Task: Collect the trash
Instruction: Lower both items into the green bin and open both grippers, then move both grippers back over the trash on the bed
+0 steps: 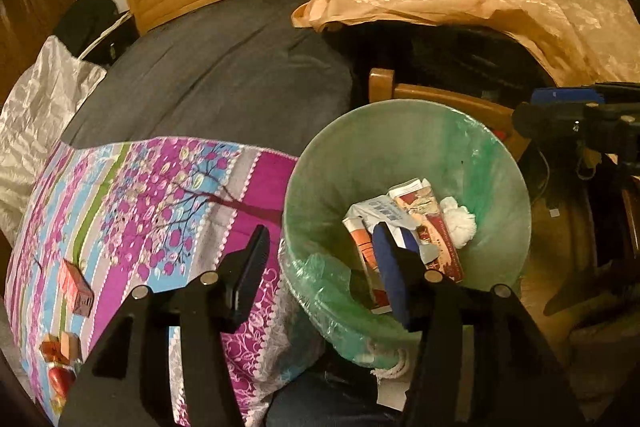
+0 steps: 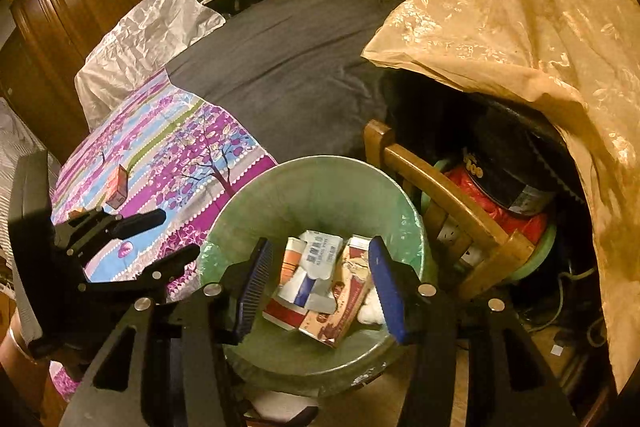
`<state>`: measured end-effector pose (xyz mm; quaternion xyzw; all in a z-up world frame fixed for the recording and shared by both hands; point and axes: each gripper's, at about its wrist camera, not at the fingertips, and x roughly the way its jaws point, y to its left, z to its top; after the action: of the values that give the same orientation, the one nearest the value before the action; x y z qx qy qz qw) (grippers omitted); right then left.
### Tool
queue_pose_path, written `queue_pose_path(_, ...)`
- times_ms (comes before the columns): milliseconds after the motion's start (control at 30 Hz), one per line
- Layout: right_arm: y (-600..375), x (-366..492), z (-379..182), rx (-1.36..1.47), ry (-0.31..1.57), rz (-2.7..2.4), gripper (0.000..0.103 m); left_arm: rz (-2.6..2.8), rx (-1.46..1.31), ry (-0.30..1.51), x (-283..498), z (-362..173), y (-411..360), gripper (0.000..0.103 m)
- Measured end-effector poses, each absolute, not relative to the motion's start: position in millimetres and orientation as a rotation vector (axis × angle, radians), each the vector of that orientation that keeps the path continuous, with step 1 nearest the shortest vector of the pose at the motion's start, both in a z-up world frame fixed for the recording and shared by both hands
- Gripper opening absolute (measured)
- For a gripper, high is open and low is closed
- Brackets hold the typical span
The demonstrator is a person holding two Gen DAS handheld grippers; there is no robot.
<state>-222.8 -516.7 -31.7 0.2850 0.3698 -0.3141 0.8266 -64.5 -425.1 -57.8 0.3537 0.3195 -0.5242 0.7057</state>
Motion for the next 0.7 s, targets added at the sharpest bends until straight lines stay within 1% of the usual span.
queue_pose_path(100, -513, -219, -31, 0.615, 0.767, -0.653, 0.052, -1.135, 0.752, 0.713, -57, -57, -413, 0.052)
queue_pose_path(133, -510, -217, -30, 0.609, 0.761, -0.651, 0.052, -1.121, 0.743, 0.711, -54, -57, -409, 0.054)
queue_pose_path(200, -505, -212, -27, 0.59, 0.742, -0.648, 0.052, -1.077, 0.712, 0.708, -44, -57, -395, 0.056)
queue_pose_path(400, -483, -188, -18, 0.537, 0.688, -0.626, 0.052, -0.948, 0.593, 0.766, -3, -60, -350, 0.056)
queue_pose_path(567, -451, -153, -14, 0.48, 0.653, -0.578, 0.052, -0.791, 0.49, 0.802, 33, -65, -294, 0.056)
queue_pose_path(700, -421, -112, -19, 0.459, 0.668, -0.49, 0.052, -0.687, 0.421, 0.842, 58, -73, -245, 0.056)
